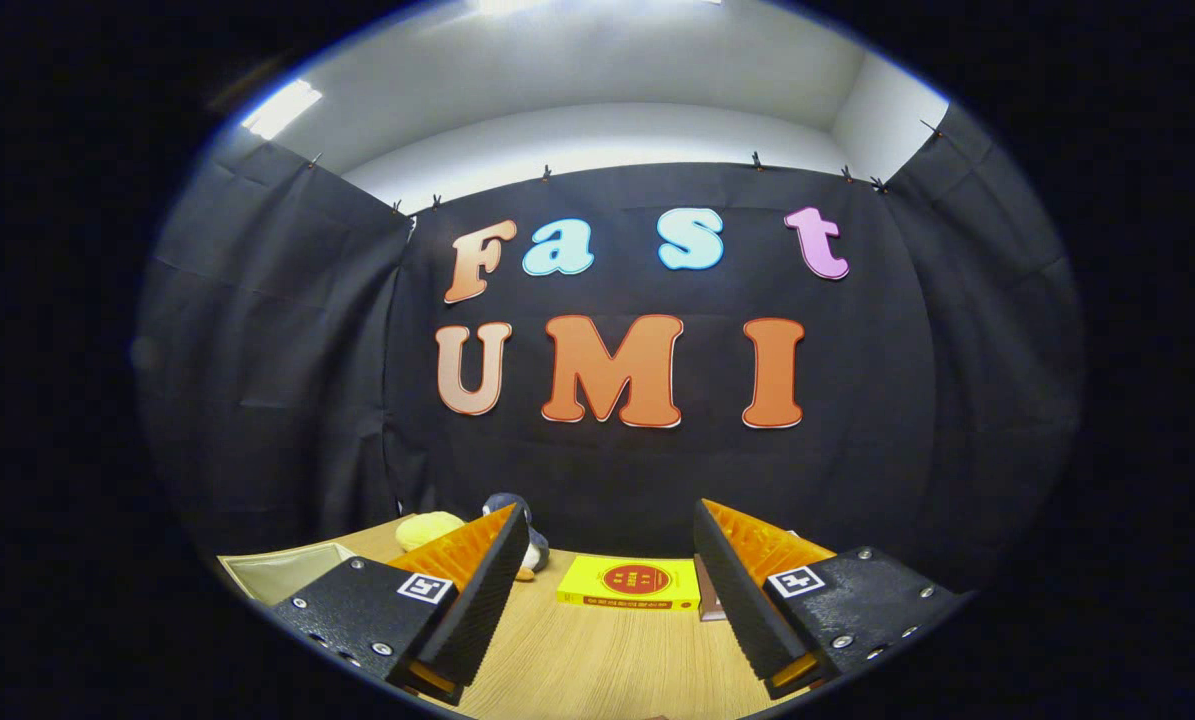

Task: Open the storage box then place both shoes into the box .Put the left shoe in first, then the right shoe, with the right side of both shoes facing outward in a uniform manner.

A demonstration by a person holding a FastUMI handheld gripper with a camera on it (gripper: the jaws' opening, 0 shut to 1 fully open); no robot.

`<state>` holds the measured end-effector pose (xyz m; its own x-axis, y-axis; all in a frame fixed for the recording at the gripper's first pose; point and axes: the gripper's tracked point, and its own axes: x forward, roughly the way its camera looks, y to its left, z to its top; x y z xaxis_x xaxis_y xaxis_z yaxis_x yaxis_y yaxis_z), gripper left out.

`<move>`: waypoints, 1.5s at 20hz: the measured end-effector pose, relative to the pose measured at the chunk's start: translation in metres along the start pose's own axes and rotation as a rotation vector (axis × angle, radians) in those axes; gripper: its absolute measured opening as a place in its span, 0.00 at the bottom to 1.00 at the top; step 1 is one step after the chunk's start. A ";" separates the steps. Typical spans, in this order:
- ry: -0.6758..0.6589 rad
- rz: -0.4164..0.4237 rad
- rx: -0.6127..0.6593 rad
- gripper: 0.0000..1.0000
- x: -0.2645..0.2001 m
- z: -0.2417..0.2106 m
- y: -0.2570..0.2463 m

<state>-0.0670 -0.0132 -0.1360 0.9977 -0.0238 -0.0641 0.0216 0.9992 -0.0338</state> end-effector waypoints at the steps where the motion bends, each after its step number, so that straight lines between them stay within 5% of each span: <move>1: -0.013 -0.006 -0.006 0.98 0.000 0.002 -0.001; 19: -0.086 0.001 0.055 0.98 0.012 0.033 0.020; 30: -0.070 -0.076 0.077 0.98 0.007 0.040 -0.003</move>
<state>-0.0571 -0.0155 -0.0967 0.9950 -0.0996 0.0053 0.0993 0.9942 0.0408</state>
